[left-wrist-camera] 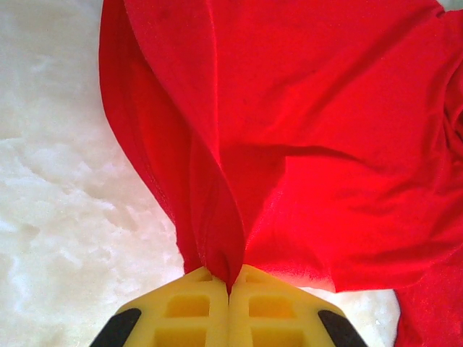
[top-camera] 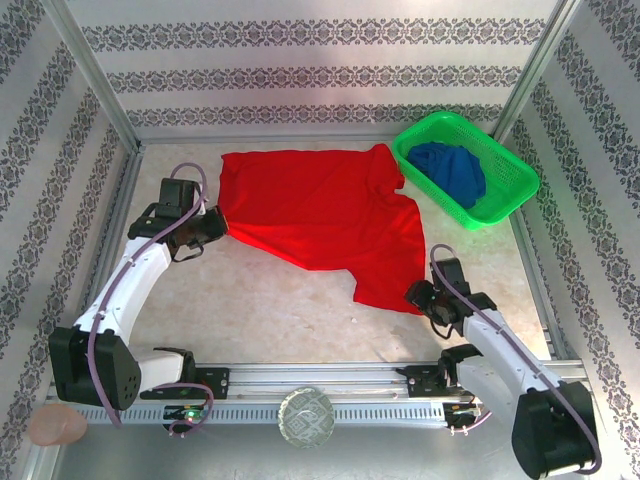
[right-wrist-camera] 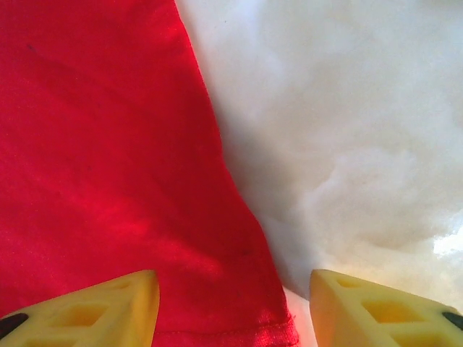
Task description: Fold the inside-out t-shirt
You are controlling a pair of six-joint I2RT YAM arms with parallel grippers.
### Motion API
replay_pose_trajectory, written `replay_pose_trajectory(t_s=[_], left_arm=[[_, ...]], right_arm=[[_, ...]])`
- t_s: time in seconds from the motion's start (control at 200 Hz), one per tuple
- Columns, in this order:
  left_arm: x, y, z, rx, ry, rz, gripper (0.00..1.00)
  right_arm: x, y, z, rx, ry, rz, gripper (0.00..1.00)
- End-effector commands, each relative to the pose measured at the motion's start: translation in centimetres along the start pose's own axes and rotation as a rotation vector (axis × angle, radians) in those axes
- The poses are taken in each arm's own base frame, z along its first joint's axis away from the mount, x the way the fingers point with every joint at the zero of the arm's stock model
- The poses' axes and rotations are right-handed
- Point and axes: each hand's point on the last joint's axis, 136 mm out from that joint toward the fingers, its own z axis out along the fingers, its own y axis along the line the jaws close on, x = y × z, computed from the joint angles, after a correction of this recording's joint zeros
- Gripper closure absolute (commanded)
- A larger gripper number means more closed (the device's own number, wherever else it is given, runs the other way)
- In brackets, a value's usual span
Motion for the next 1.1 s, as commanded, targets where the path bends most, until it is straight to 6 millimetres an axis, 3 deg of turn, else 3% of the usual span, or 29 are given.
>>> replay_pose_trajectory(t_s=[0.0,0.08,0.16,0.18,0.28,0.505,0.724,0.839,0.964,1.094], left_arm=[[0.1,0.1,0.4,0.017,0.004,-0.028,0.98],[0.2,0.1,0.5,0.02,0.009,-0.028,0.98],[0.3,0.1,0.4,0.018,0.013,-0.023,0.98],[0.4,0.2,0.4,0.013,0.016,-0.022,0.98],[0.6,0.6,0.4,-0.006,0.021,-0.012,0.98],[1.3,1.4,0.4,-0.019,0.032,-0.021,0.98],[1.5,1.3,0.3,-0.011,0.043,-0.018,0.97],[1.8,0.3,0.0,0.045,0.067,-0.031,0.97],[2.3,-1.2,-0.3,0.129,0.099,-0.051,0.92],[2.5,-1.2,1.3,0.143,0.133,-0.066,0.86]], right_arm=[[1.3,2.2,0.9,-0.08,0.066,0.0,0.65],[1.2,2.7,1.1,-0.087,0.069,-0.005,1.0],[0.4,3.2,0.3,-0.111,0.045,-0.008,1.0],[-0.7,4.4,-0.7,-0.145,0.015,-0.007,1.0],[-4.1,6.0,-4.7,-0.241,-0.109,0.033,1.0],[-10.0,7.5,-14.1,-0.397,-0.317,0.134,1.0],[-12.7,9.8,-19.9,-0.499,-0.428,0.144,1.0],[-13.2,11.2,-22.7,-0.57,-0.462,0.14,1.0],[-13.1,12.0,-24.1,-0.619,-0.465,0.14,1.0],[-13.7,12.1,-21.5,-0.622,-0.433,0.176,1.0]])
